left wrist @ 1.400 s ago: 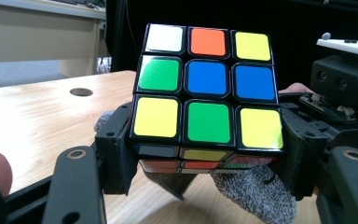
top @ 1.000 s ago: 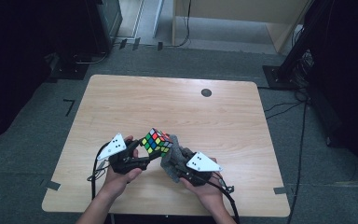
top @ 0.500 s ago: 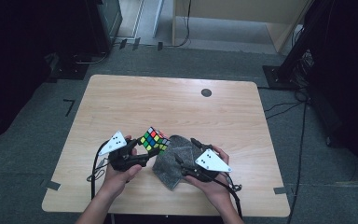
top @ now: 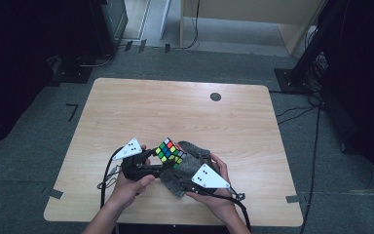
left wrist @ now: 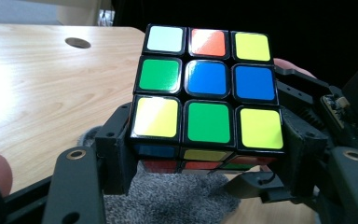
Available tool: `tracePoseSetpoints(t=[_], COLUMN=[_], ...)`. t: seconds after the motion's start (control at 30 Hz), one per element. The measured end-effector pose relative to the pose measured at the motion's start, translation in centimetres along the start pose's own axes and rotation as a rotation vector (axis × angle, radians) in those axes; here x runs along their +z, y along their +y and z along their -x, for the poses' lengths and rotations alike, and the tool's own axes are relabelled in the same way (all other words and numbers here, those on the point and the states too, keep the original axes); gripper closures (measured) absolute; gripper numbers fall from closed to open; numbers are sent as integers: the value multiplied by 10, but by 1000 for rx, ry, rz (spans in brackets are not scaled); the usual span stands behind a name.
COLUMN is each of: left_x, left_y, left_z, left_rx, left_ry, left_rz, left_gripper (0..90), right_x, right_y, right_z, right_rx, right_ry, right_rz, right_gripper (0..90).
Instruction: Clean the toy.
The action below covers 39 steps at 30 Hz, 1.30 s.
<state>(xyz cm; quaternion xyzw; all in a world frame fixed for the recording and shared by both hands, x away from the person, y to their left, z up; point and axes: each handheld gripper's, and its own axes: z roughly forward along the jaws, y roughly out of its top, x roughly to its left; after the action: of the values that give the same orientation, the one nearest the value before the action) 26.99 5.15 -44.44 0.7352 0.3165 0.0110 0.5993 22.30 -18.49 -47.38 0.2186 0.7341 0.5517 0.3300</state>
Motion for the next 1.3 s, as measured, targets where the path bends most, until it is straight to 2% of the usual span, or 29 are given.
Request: tracePoseSetpoints(t=[0.27,0.3,0.37,0.57,0.73,0.87,0.93,0.97,1.0,1.03,1.07,1.13,1.17,1.3], left_x=[4,5,6,6,-2,-12,-15,-16,-17,-17,-16,-13,-11,-2], left_y=[0,0,0,0,4,6,5,4,2,-2,-5,-12,-15,-20], left_z=[2,3,4,-1,-3,-14,-17,-18,-18,-17,-17,-17,-16,-6], left_rx=[-21,-24,-20,-50,-19,-15,15,47,109,184,239,304,324,405], left_ry=[-33,-47,-50,-99,-99,-71,-34,-11,29,87,122,165,176,177], left_rz=[-35,-43,-46,-48,-17,26,24,15,4,-8,-26,-52,-59,-84], left_gripper=[338,338,338,320,235,182,163,157,149,145,145,141,141,142], right_x=[2,3,2,-1,-2,-5,-7,-8,-10,-11,-13,-15,-15,-16], right_y=[0,0,1,6,4,1,1,1,2,4,5,8,10,14], right_z=[-7,-9,-9,-9,-3,9,16,19,23,26,29,33,34,36], right_rx=[-109,-120,-141,-162,-126,-60,-14,11,46,94,140,202,224,334], right_ry=[-25,-28,-49,-55,-47,-47,-47,-44,-33,-19,-7,0,6,43], right_rz=[0,1,-7,-27,-59,-90,-105,-112,-116,-125,-132,-141,-147,-164], right_gripper=[283,287,327,342,343,344,344,344,343,344,344,344,343,343])
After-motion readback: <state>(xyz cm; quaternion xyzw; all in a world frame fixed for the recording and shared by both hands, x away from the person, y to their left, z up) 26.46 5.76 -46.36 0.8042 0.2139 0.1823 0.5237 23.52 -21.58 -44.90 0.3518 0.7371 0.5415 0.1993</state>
